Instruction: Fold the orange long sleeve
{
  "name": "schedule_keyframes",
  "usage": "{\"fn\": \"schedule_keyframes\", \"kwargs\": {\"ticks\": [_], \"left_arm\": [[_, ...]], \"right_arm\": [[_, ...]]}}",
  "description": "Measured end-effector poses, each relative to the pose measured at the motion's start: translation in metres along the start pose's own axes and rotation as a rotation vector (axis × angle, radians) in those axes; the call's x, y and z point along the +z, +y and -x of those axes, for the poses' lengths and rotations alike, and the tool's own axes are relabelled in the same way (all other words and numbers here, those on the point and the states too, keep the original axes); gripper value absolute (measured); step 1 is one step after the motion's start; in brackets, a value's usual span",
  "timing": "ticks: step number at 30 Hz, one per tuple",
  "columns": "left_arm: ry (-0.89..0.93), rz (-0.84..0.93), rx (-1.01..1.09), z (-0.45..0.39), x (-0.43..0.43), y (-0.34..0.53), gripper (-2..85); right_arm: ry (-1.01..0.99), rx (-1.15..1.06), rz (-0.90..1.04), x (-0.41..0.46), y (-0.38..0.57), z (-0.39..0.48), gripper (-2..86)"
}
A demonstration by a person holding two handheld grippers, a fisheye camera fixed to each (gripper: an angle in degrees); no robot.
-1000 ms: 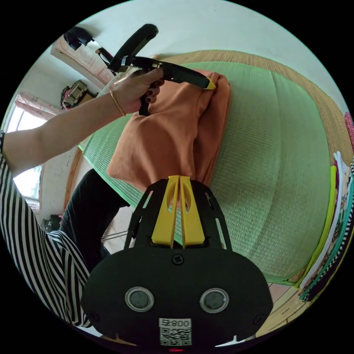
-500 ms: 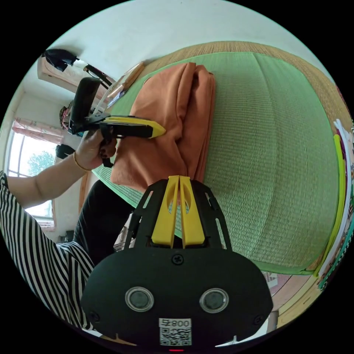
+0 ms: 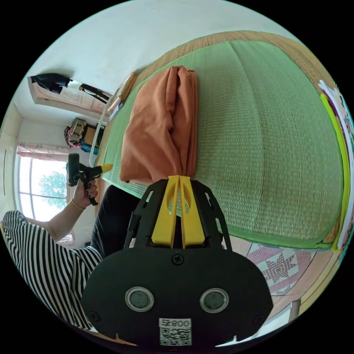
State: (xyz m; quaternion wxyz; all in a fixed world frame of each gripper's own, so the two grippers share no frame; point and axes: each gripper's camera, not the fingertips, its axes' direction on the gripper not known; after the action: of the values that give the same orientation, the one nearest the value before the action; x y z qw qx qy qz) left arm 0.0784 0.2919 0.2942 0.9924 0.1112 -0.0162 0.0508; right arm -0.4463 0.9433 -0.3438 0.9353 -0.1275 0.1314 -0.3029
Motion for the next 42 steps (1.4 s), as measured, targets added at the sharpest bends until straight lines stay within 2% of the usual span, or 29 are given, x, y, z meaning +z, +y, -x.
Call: {"fn": "schedule_keyframes", "kwargs": {"ticks": [4,8,16,20,30,36,42], "left_arm": [[0.147,-0.054,-0.169,0.062,0.003,0.012,9.2],[0.287,-0.051,-0.27,0.114,0.019,0.007,13.1],[0.425,0.023,-0.293,0.182,0.047,-0.016,15.1],[0.419,0.068,-0.267,0.207,0.056,-0.033,15.6],[0.427,0.124,-0.287,0.271,0.075,-0.056,12.2],[0.569,0.06,-0.321,0.308,0.079,-0.057,7.8],[0.647,0.012,-0.314,0.33,0.083,-0.065,6.4]], "right_arm": [[-0.028,0.079,-0.004,0.01,0.021,-0.018,3.0],[-0.229,0.17,-0.053,0.019,0.04,-0.052,7.8],[-0.334,0.233,-0.038,0.061,0.049,-0.077,10.1],[-0.376,0.236,-0.002,0.095,0.048,-0.078,10.1],[-0.477,0.257,0.003,0.14,0.055,-0.08,10.5],[-0.492,0.242,0.03,0.162,0.054,-0.072,10.9],[-0.602,0.291,-0.008,0.182,0.069,-0.081,11.1]]}}
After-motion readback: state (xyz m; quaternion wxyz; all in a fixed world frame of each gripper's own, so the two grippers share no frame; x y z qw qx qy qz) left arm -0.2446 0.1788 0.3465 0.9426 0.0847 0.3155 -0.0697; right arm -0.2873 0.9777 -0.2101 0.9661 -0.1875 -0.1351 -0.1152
